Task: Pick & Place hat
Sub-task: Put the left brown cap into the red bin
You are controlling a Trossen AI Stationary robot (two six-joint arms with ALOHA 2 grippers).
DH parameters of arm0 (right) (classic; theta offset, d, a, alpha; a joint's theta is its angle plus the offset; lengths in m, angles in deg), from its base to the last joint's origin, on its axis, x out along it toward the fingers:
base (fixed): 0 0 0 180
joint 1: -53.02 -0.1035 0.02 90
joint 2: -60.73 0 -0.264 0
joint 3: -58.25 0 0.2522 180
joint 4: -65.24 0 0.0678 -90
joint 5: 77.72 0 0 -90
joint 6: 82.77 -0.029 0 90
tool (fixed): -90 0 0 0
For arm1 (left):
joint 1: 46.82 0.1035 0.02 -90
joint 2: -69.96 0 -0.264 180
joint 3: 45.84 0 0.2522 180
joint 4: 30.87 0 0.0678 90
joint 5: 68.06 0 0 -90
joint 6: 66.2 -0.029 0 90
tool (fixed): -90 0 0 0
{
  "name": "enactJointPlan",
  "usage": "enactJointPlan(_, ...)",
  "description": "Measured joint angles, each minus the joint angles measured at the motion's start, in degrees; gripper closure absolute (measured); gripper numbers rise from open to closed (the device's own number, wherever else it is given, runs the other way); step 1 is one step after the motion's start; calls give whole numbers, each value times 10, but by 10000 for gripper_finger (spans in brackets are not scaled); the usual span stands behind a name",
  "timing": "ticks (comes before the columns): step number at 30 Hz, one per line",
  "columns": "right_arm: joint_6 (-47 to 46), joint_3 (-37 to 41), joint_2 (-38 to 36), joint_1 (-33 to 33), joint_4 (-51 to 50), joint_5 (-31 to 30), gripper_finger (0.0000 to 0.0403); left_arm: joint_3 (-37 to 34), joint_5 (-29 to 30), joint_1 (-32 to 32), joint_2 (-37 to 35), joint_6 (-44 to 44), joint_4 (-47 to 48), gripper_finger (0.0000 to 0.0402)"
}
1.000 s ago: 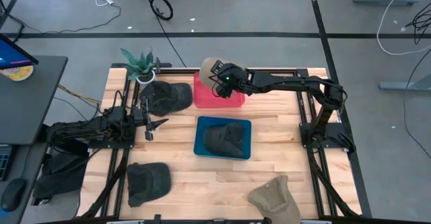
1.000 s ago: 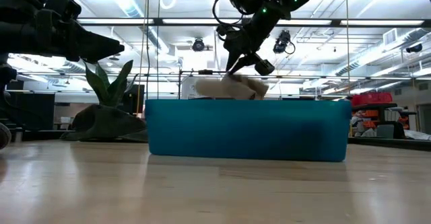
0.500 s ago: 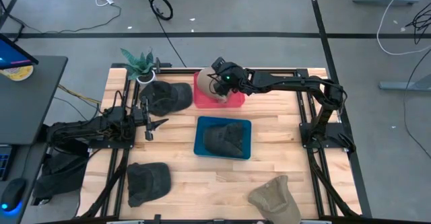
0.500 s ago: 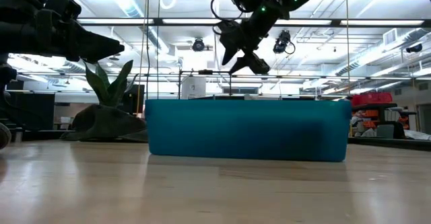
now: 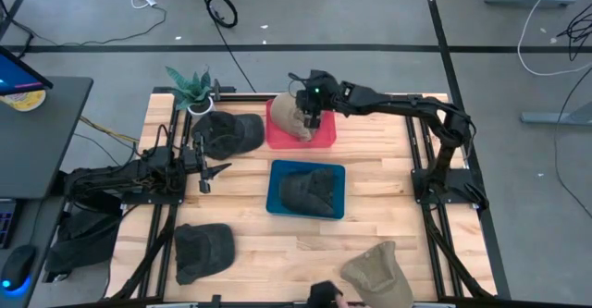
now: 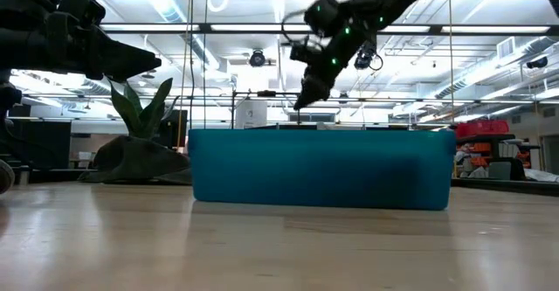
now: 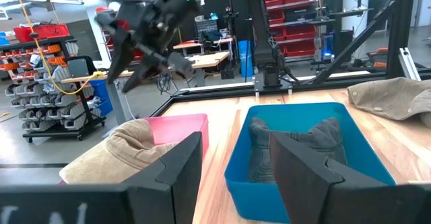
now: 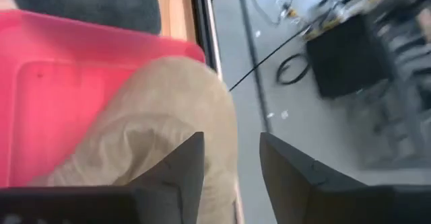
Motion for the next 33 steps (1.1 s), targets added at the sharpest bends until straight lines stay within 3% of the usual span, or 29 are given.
enactJointPlan(5, -43, 0, 39, 37, -20, 38, 266, 0, 0, 0, 0, 0, 0, 225)
enactJointPlan(17, -33, 0, 100, 45, -13, 21, 271, 0, 0, 0, 0, 0, 0, 225)
enactJointPlan(20, -37, 0, 100, 45, -11, 20, 294, 0, 0, 0, 0, 0, 0, 225)
enactJointPlan(25, -33, 0, 100, 45, -12, 18, 388, 0, 0, 0, 0, 0, 0, 225)
enactJointPlan(33, 1, 0, 78, 44, -35, 29, 399, 0, 0, 0, 0, 0, 0, 225)
